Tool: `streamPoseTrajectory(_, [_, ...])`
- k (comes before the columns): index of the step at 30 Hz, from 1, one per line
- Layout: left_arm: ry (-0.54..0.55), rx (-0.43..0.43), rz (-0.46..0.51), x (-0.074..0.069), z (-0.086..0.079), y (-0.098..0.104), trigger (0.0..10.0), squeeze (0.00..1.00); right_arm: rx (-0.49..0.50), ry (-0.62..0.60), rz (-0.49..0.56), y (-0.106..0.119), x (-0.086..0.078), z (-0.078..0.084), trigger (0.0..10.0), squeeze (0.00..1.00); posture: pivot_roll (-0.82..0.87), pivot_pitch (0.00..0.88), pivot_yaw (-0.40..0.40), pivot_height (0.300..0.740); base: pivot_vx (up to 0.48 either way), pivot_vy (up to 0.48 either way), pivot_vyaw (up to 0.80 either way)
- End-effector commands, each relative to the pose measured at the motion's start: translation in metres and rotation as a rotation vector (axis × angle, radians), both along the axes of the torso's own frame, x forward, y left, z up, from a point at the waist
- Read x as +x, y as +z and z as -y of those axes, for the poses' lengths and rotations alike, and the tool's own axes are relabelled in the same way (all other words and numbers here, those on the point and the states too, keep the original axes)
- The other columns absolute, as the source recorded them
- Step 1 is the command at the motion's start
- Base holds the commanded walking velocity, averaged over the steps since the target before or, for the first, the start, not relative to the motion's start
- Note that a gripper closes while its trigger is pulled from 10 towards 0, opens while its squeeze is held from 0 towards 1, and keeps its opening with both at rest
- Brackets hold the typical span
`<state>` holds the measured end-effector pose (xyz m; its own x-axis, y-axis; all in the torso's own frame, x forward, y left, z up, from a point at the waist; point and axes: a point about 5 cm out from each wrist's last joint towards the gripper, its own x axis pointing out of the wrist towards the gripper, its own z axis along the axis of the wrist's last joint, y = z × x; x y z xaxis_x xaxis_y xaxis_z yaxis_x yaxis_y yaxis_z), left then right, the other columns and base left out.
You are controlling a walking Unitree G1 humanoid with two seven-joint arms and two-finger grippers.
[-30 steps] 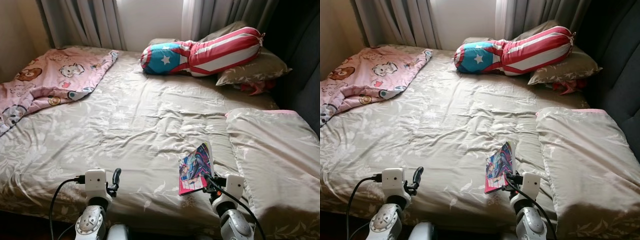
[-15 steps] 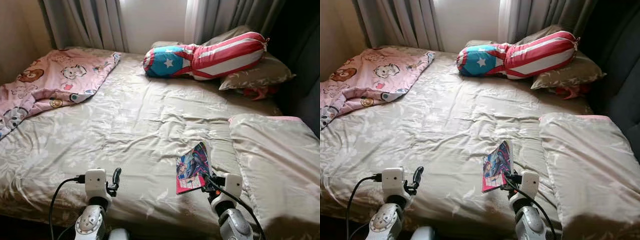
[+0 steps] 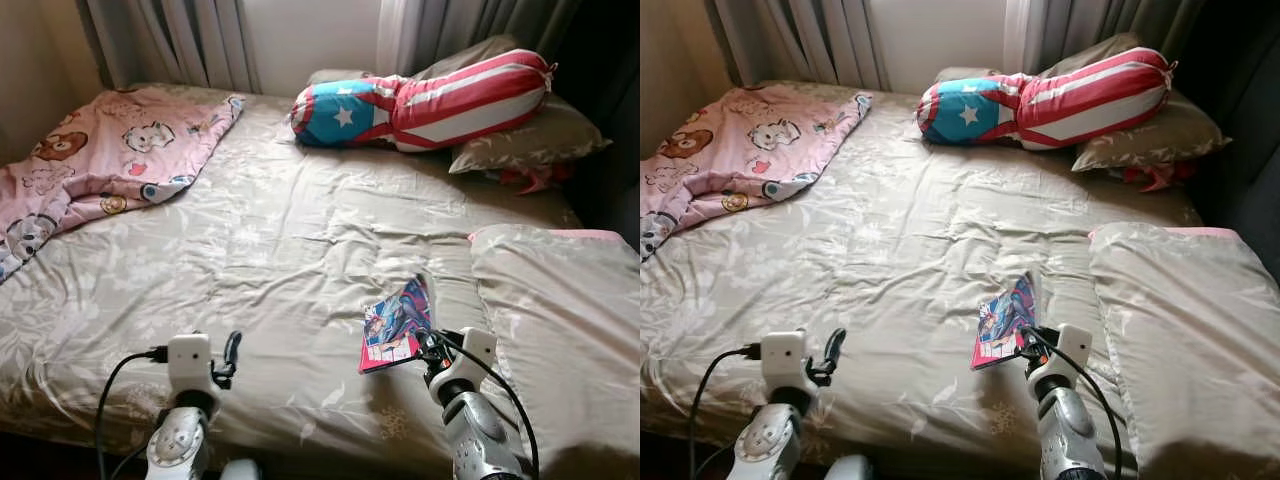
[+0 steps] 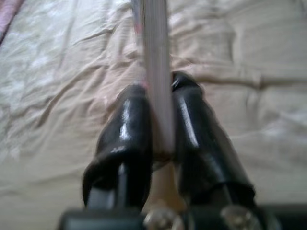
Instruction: Clean up the room
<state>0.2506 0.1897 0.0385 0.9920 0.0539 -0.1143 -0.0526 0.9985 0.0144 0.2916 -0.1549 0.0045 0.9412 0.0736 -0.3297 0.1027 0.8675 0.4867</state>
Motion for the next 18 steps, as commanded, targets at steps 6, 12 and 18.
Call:
streamPoseTrajectory(6, [-0.02,0.008,-0.003,-0.009,0.0,0.003,10.0,0.0,0.179,-0.039,0.012,0.012,0.018,0.008,10.0,0.0,0.03,0.084,-0.038,0.649,0.0,0.0,0.0])
streamPoseTrajectory(12, [-0.03,0.03,-0.02,-0.021,-0.005,0.005,10.0,0.0,0.241,-0.013,-0.006,0.012,0.02,0.012,10.0,0.0,0.05,0.122,-0.018,0.649,0.0,0.0,0.0])
streamPoseTrajectory(18, [-0.048,0.047,-0.037,-0.03,-0.007,0.005,10.0,0.0,0.184,-0.032,-0.063,0.005,0.015,0.025,10.0,0.0,0.06,0.146,-0.003,0.649,0.0,0.0,0.0])
